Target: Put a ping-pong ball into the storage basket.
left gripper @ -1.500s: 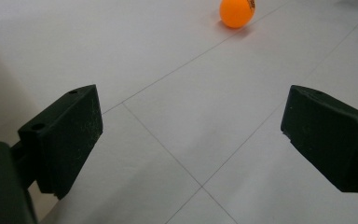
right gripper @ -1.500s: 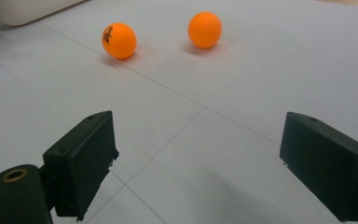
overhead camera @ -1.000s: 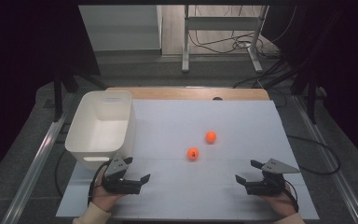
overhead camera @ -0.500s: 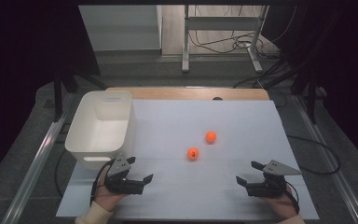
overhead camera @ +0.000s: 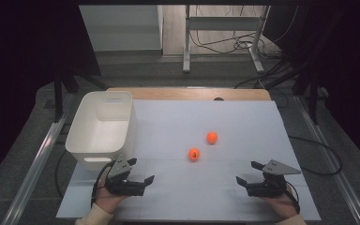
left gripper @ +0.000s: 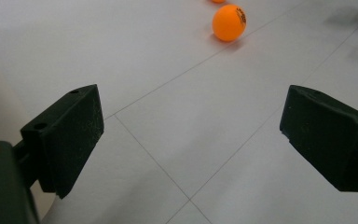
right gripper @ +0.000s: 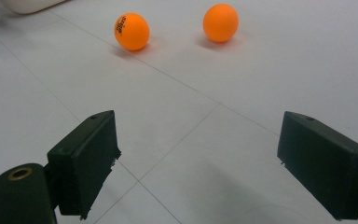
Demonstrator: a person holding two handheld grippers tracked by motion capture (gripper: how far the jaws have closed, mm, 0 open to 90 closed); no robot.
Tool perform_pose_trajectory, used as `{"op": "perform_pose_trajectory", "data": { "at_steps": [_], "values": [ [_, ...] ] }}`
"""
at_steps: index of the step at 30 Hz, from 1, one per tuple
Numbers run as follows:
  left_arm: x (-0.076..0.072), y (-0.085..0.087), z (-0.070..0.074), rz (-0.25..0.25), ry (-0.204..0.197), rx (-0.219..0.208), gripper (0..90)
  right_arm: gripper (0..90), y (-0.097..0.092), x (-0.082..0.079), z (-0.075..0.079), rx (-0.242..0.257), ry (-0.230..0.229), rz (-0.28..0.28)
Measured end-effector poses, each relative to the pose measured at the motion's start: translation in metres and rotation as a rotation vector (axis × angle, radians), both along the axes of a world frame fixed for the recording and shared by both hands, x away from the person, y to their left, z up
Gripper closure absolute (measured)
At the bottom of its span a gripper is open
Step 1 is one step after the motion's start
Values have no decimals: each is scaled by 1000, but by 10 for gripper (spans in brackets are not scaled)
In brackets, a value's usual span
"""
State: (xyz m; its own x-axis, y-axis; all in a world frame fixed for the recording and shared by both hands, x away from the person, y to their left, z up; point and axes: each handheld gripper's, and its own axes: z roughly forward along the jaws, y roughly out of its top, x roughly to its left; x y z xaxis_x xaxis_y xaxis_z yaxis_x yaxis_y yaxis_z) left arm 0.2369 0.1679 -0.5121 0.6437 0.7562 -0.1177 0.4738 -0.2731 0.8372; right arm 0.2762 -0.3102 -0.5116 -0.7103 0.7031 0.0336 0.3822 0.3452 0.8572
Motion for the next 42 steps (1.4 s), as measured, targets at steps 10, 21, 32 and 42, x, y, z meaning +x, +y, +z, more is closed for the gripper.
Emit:
{"op": "perform_pose_trajectory", "data": {
  "at_steps": [10, 21, 32, 42],
  "values": [
    [4, -7, 6, 5, 5, -14, 73, 127, 1, 2, 0, -2, -4, 8],
    [8, -22, 9, -30, 0, 14, 75, 128, 0, 0, 1, 5, -7, 10],
    [12, -29, 14, -40, 8, 29, 75, 130, 1, 2, 1, 7, -8, 15],
    [15, -36, 23, -43, 9, 35, 76, 130, 1, 2, 1, 8, -11, 13]
  ]
}}
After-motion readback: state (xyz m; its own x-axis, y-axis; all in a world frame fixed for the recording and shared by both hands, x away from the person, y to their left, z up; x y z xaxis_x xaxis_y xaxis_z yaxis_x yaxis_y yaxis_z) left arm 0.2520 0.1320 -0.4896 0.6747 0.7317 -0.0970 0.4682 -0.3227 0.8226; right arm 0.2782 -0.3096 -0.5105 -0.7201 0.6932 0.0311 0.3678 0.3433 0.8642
